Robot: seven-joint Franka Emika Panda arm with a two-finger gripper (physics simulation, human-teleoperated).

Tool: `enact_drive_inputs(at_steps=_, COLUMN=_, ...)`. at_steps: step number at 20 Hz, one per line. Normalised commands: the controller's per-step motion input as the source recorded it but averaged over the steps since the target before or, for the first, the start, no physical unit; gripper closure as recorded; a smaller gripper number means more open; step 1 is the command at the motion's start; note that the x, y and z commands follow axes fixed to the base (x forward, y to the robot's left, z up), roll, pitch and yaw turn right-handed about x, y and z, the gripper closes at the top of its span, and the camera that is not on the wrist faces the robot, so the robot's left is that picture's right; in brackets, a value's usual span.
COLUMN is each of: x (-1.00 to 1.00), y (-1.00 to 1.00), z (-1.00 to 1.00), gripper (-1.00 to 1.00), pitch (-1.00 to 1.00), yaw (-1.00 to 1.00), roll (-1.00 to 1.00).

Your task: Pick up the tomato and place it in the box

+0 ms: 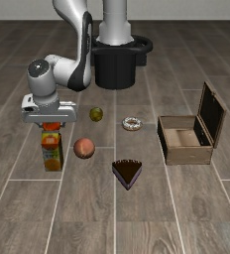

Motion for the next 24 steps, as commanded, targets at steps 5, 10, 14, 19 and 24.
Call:
enact_drive_inputs(at_steps=5, x=0.00, y=0.00, z=0.00, gripper=1.00, pitch=0.00, yaw=0.00, roll=0.00)
enact_drive_inputs(at_steps=10, x=0.00, y=0.00, z=0.40, gripper=1.00, pitch=0.00, yaw=0.00, roll=0.00)
enact_drive_inputs(at_steps=14, x=0.00, y=0.00, z=1.00, gripper=1.00, pitch=0.00, yaw=0.00, roll=0.00)
enact_drive_inputs(at_steps=19, x=0.00, y=0.20, z=0.80, gripper=1.00, pitch=0.00, yaw=0.00, roll=0.00)
enact_drive_inputs(at_steps=24, x=0.00, y=1.00, z=0.00, gripper=1.00, pitch=0.00, yaw=0.00, roll=0.00)
